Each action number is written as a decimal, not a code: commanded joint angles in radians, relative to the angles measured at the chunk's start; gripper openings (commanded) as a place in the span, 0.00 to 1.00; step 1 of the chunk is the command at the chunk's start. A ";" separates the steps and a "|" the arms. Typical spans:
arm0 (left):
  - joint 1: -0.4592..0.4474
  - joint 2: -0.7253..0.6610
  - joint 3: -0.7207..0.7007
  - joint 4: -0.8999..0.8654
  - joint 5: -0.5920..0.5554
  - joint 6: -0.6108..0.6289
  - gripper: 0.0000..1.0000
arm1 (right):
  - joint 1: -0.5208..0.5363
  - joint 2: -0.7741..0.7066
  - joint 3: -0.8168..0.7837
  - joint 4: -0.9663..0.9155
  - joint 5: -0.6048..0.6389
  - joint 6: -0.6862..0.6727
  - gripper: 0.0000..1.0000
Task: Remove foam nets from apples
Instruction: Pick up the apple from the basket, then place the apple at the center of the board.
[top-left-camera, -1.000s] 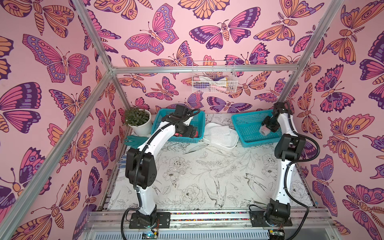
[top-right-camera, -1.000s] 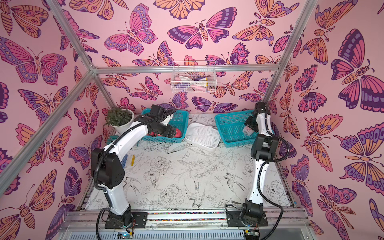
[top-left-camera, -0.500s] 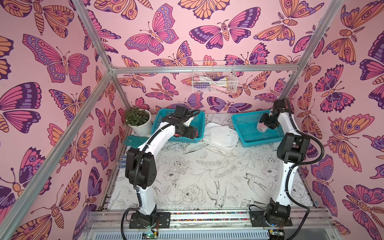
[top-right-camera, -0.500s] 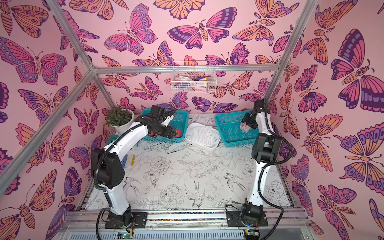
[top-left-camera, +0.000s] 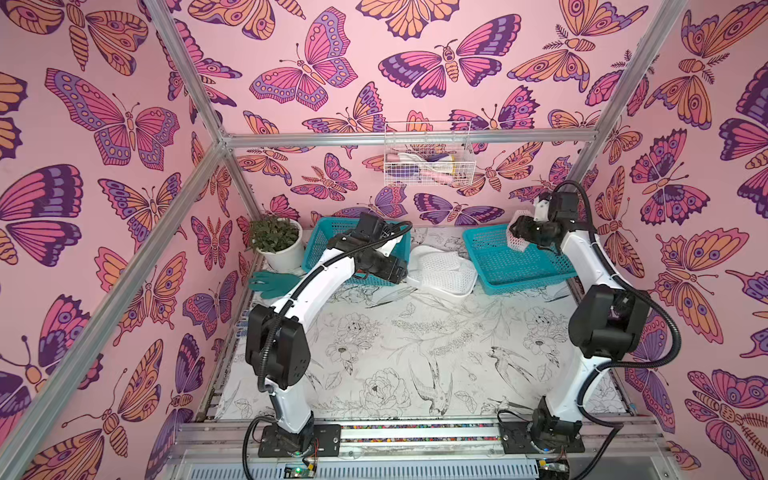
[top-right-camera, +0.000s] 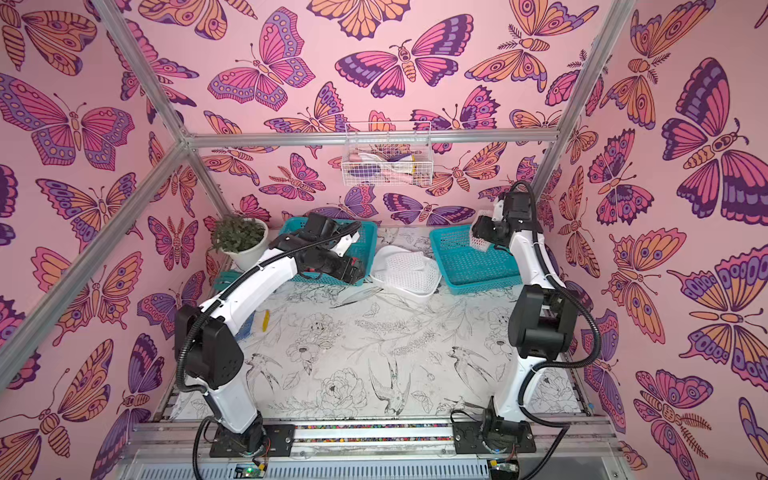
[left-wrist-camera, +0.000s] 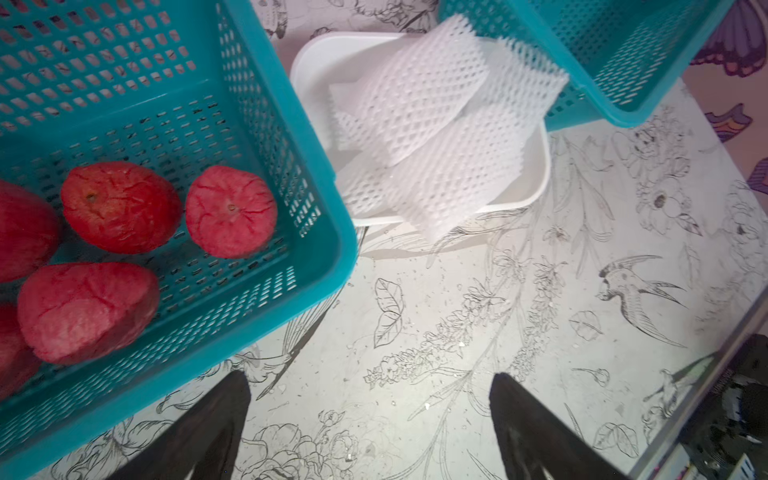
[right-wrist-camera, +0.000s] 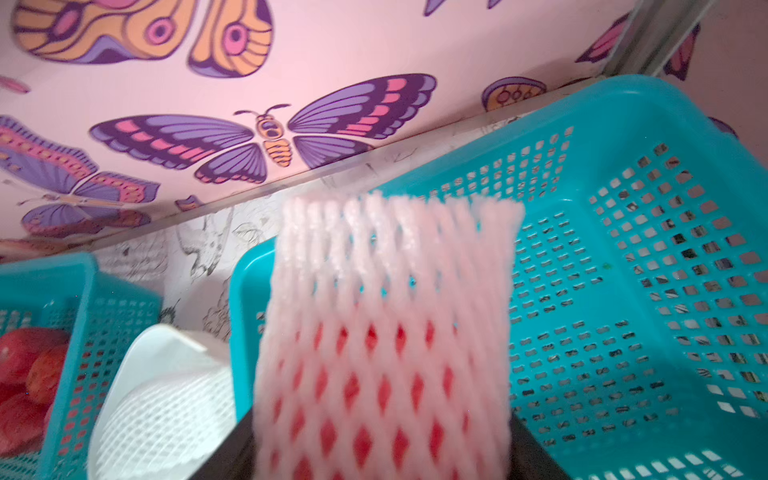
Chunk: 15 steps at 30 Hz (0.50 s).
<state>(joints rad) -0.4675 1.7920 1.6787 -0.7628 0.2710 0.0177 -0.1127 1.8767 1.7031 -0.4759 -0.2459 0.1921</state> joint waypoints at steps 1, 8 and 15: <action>-0.012 -0.047 -0.018 -0.037 0.035 -0.001 0.92 | 0.054 -0.122 -0.135 0.137 -0.060 -0.061 0.48; -0.020 -0.097 -0.013 -0.052 0.111 -0.058 0.91 | 0.241 -0.381 -0.464 0.324 -0.101 -0.171 0.48; -0.019 -0.138 -0.019 -0.061 0.175 -0.126 0.90 | 0.479 -0.524 -0.741 0.532 -0.040 -0.209 0.48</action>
<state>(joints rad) -0.4847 1.6852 1.6730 -0.7921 0.3935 -0.0639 0.3264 1.3830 1.0180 -0.0750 -0.3088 0.0132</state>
